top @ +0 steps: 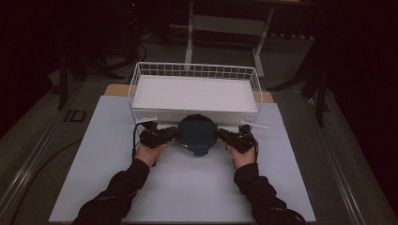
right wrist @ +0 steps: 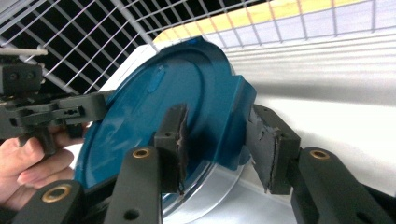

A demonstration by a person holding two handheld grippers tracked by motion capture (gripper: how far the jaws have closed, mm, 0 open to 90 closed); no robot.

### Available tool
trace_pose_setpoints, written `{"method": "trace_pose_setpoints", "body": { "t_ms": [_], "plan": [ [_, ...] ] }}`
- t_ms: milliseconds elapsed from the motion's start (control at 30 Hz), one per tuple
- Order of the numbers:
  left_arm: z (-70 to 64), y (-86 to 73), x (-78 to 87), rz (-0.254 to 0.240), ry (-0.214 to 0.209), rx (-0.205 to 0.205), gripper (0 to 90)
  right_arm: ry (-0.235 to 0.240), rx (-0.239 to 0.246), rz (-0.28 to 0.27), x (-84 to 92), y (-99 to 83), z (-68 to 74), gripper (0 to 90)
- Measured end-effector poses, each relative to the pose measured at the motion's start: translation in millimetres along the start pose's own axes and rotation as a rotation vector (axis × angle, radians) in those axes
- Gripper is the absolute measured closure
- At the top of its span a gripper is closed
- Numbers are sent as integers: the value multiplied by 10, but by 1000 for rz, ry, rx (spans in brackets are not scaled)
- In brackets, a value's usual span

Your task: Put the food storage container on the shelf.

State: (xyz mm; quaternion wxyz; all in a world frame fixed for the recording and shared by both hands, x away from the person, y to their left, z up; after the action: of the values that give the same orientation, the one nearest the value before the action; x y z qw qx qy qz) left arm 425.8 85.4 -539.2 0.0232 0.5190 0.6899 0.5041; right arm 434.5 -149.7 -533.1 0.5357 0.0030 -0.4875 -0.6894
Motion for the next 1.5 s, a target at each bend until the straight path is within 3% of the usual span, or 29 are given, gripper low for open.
{"method": "trace_pose_setpoints", "body": {
  "t_ms": [100,200,333,467,600,767,867,900,933,967,1167,1267,1333,1500],
  "plan": [
    [9,15,-6,-20,63,-38,475,-40,9,-13,-15,20,-33,490],
    [22,34,-16,-38,121,-43,424,-72,16,-16,-16,28,-25,477],
    [25,40,-20,-38,126,-33,414,-95,32,-19,-22,47,-34,456],
    [-3,51,-16,-31,163,-56,408,-124,25,-11,-16,49,-20,435],
    [10,46,-14,-25,146,-28,407,-109,29,-34,36,27,36,397],
    [3,41,-9,-17,149,-32,376,-72,47,-43,175,-38,185,373],
    [-33,41,33,-37,131,-33,343,-55,63,-41,222,-77,256,374],
    [-79,34,61,-45,121,-77,273,-39,74,-29,251,-132,318,374],
    [-79,34,61,-45,121,-77,241,-39,74,-29,251,-132,318,374],
    [-127,27,93,-46,125,-112,221,-23,86,-11,269,-190,385,374],
    [-262,-21,209,-25,99,-147,152,11,129,23,330,-326,570,374],
    [-309,-42,254,-19,82,-153,148,10,147,25,348,-355,621,376],
    [-351,-67,278,-7,71,-159,77,15,151,32,353,-375,648,376],
    [-497,-160,395,28,56,-205,49,29,159,41,363,-425,705,384]
  ]
}}
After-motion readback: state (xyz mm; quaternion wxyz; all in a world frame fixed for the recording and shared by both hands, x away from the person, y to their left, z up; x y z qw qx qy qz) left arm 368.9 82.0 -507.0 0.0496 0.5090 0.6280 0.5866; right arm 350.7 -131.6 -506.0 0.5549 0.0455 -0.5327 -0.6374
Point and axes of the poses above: each handheld gripper's, and its own axes: x roughly backward along the jaws, y roughly out of its top, z roughly to its left, the point moved 7 cm from there along -x, roughly forward along the jaws, and after that the axes turned 10 degrees about z, right-handed, at the moved point
